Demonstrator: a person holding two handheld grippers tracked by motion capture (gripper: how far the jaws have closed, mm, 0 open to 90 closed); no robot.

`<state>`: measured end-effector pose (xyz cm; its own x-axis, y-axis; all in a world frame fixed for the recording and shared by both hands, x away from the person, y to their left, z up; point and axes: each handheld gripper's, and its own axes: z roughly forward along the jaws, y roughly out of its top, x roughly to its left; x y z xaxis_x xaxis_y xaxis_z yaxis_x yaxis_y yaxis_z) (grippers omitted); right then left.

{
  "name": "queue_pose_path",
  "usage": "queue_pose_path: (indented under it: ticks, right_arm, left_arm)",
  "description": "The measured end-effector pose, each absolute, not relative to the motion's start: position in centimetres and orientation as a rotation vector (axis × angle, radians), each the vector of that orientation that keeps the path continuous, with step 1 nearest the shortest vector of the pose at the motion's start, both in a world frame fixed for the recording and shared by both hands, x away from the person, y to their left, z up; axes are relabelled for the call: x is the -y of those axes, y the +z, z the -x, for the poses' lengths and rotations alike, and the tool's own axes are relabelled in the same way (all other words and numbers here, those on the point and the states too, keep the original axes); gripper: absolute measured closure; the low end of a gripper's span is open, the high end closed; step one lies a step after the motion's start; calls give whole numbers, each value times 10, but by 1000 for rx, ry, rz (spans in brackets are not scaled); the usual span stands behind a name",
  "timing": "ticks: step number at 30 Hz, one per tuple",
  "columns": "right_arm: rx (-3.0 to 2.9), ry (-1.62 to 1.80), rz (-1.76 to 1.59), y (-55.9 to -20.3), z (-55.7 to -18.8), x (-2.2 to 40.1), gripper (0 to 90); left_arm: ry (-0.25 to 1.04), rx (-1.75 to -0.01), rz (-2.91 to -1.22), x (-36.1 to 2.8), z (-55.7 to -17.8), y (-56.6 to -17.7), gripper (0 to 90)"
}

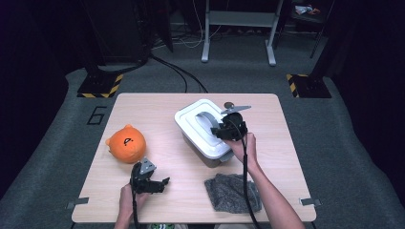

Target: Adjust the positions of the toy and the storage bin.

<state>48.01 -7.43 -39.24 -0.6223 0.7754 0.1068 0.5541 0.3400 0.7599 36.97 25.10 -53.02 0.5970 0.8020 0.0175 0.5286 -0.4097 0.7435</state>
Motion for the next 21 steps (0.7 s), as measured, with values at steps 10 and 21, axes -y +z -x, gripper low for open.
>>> queue_pose_path:
  ticks: [10, 21]
  right_arm:
    - [-2330, 1142, -1158, -381, -500, 64, 523]
    - [-2373, 1088, -1123, -375, -509, 51, 544]
  left_arm:
    - [481, -1047, -2113, -251, -370, -530, 132]
    - [484, -1043, -2118, -251, -370, -530, 132]
